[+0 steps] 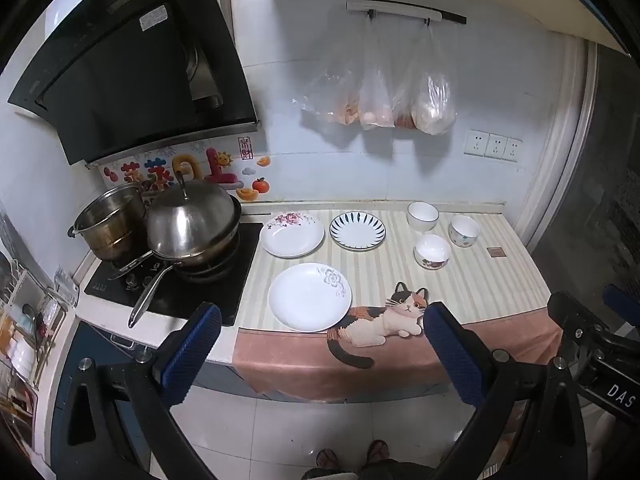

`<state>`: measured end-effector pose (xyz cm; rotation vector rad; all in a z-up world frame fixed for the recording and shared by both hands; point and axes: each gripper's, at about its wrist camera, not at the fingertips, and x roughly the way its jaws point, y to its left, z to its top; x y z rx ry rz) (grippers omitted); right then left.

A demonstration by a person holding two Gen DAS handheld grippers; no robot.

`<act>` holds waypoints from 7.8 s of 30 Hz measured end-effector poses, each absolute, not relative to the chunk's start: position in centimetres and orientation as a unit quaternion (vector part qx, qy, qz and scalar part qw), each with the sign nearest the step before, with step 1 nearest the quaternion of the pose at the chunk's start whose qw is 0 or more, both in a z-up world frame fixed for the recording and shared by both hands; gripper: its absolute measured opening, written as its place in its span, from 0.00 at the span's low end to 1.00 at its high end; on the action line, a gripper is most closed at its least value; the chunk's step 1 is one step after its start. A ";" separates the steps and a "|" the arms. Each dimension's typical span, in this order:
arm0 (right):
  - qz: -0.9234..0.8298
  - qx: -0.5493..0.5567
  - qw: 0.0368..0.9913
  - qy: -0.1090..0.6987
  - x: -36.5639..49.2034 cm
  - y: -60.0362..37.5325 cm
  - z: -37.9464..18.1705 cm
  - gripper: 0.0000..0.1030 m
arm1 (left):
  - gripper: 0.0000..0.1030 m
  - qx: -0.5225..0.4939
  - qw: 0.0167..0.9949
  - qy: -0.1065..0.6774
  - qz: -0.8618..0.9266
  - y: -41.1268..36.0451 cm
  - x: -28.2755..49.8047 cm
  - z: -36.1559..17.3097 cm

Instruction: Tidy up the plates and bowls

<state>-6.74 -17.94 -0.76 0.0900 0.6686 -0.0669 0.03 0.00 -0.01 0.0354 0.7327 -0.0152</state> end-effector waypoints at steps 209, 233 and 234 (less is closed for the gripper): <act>0.217 0.124 0.770 0.586 41.9 -17.1 -30.5 0.49 | 0.38 -0.138 0.781 0.604 0.072 10.6 37.1 -30.3; 0.314 -0.027 0.726 0.612 68.5 4.4 -42.6 0.18 | 0.34 -0.166 0.758 0.613 0.148 16.9 46.1 -38.3; 0.314 -0.031 0.730 0.607 68.6 4.6 -42.5 0.18 | 0.34 -0.167 0.760 0.611 0.149 16.9 46.0 -38.3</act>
